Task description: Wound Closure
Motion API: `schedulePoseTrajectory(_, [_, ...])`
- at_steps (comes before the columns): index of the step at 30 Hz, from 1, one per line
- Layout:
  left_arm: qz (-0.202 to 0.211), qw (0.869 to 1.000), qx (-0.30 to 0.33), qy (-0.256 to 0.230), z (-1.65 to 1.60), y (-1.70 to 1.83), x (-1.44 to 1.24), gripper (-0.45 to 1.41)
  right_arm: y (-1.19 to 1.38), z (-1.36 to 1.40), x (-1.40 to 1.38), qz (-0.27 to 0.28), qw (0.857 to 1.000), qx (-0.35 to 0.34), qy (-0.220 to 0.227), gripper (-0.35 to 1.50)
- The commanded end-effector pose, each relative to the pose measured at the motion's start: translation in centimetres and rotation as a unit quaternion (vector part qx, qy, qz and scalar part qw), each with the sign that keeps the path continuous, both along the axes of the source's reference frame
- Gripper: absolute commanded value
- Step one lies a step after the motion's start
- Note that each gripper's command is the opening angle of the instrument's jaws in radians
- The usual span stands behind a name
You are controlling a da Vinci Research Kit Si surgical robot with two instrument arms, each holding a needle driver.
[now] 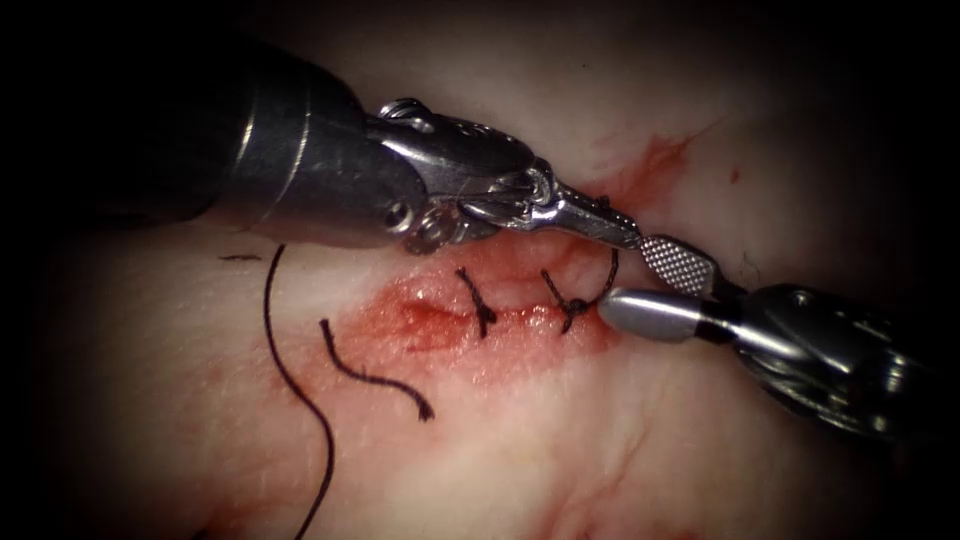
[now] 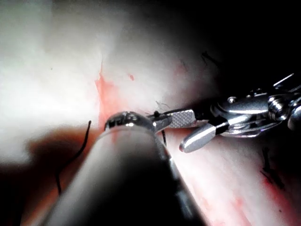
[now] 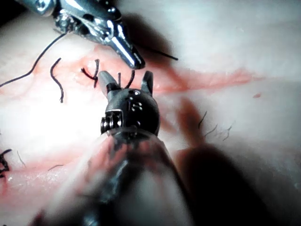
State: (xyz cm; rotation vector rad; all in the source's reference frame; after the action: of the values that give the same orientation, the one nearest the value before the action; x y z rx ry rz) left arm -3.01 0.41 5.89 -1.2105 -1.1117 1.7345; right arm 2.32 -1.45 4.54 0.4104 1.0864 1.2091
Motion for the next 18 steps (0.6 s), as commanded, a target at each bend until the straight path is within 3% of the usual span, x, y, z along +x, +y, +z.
schedulePoseTrajectory(1, [0.0, 1.0, -0.001, 0.0, 0.04, 0.03, -0.05, -0.03, 0.05, 0.05, 0.12, 0.003, 1.0, -0.001, 0.0, 1.18])
schedulePoseTrajectory(18, [0.002, 1.0, 0.0, -0.002, 0.02, 0.03, -0.03, -0.08, 0.04, 0.27, 0.35, 0.011, 1.0, -0.01, -0.008, 1.35])
